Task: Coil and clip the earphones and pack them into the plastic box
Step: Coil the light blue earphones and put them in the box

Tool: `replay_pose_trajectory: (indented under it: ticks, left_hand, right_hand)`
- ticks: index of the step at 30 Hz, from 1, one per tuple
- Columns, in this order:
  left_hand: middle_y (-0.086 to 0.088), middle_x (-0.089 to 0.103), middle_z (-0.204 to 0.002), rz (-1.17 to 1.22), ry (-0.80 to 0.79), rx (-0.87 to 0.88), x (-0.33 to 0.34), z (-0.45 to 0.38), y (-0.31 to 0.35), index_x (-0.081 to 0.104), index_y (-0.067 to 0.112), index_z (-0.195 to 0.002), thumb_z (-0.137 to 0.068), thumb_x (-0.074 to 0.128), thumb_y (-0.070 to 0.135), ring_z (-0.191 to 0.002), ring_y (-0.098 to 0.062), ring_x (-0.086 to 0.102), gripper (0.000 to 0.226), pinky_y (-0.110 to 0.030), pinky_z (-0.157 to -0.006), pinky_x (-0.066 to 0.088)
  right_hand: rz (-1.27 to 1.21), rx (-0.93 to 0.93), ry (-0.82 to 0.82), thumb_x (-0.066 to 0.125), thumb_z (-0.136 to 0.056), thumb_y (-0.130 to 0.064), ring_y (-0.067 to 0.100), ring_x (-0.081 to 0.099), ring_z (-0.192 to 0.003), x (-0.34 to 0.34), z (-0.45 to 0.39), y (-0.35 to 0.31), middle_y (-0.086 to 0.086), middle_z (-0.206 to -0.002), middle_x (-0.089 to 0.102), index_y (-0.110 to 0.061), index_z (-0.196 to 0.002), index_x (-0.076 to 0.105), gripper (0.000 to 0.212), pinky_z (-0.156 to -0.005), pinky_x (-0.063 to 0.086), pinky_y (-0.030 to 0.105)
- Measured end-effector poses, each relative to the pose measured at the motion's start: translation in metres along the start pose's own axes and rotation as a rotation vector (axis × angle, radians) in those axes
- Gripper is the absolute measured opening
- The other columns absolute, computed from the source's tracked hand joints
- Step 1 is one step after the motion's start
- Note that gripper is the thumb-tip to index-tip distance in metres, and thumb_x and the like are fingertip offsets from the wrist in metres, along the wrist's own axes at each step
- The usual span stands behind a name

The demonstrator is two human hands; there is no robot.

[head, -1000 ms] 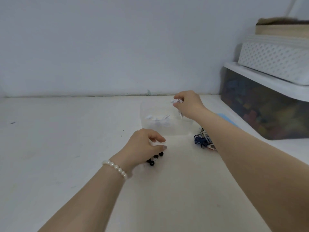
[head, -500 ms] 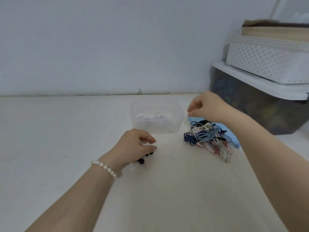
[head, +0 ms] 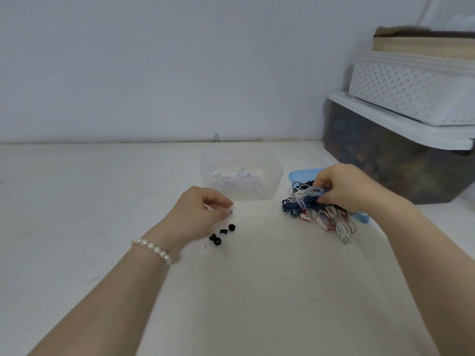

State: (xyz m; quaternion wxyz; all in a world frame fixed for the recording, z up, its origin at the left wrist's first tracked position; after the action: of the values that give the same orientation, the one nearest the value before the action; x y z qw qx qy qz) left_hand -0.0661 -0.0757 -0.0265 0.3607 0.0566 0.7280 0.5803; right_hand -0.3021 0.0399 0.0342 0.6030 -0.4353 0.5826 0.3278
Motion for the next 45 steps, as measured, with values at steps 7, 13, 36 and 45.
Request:
replay_pose_trajectory:
  ticks: [7, 13, 36, 45]
  left_hand:
    - [-0.013, 0.071, -0.089, 0.177, 0.05, 0.039, -0.019, -0.002, 0.007, 0.071, 0.016, -0.081, -0.078, 0.069, 0.004, -0.079, -0.012, 0.062, 0.013, -0.017, -0.075, 0.046]
    - [-0.011, 0.071, -0.091, 0.241, -0.004, 0.034, -0.005, 0.003, 0.011, 0.071, 0.015, -0.085, -0.078, 0.068, 0.003, -0.08, -0.01, 0.062, 0.014, -0.012, -0.074, 0.046]
    - [-0.002, 0.051, -0.06, 0.748, -0.352, -0.228, 0.044, 0.023, 0.027, 0.064, 0.005, -0.094, -0.093, 0.046, 0.018, -0.04, -0.008, 0.036, 0.022, -0.016, -0.038, 0.023]
    - [-0.003, 0.042, -0.056, 0.593, -0.441, -0.208, 0.069, 0.037, 0.031, 0.052, 0.009, -0.067, -0.093, 0.048, 0.022, -0.038, -0.005, 0.029, 0.029, -0.014, -0.035, 0.021]
  right_hand:
    - [-0.377, 0.033, 0.481, 0.062, -0.085, -0.013, 0.022, 0.062, -0.087, -0.048, 0.011, 0.002, 0.006, -0.093, 0.068, -0.016, -0.107, 0.066, 0.023, -0.083, 0.044, 0.029]
    - [-1.052, -0.007, 0.475, 0.063, -0.084, -0.007, 0.013, 0.067, -0.065, -0.056, 0.017, -0.017, 0.01, -0.085, 0.067, -0.016, -0.093, 0.062, 0.013, -0.06, 0.057, 0.024]
    - [-1.408, 0.025, -0.075, 0.045, -0.08, 0.015, 0.017, 0.061, -0.054, 0.028, 0.029, -0.063, 0.003, -0.064, 0.065, -0.011, -0.072, 0.053, 0.028, -0.046, 0.043, 0.024]
    - [-1.019, -0.268, -0.237, 0.078, -0.063, -0.013, 0.025, 0.07, -0.085, 0.035, 0.048, -0.092, 0.008, -0.082, 0.074, -0.017, -0.087, 0.075, 0.024, -0.086, 0.055, 0.034]
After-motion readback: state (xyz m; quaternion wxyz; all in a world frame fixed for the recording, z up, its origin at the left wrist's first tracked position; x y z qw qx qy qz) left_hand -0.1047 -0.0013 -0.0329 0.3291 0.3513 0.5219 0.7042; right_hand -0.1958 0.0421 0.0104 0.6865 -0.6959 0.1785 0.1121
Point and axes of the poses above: each hand's wrist, its own z-axis away from the middle knuckle, its own x-axis out of the palm, y = z × x, the point moved 7 cm from there along -z, towards the middle knuckle
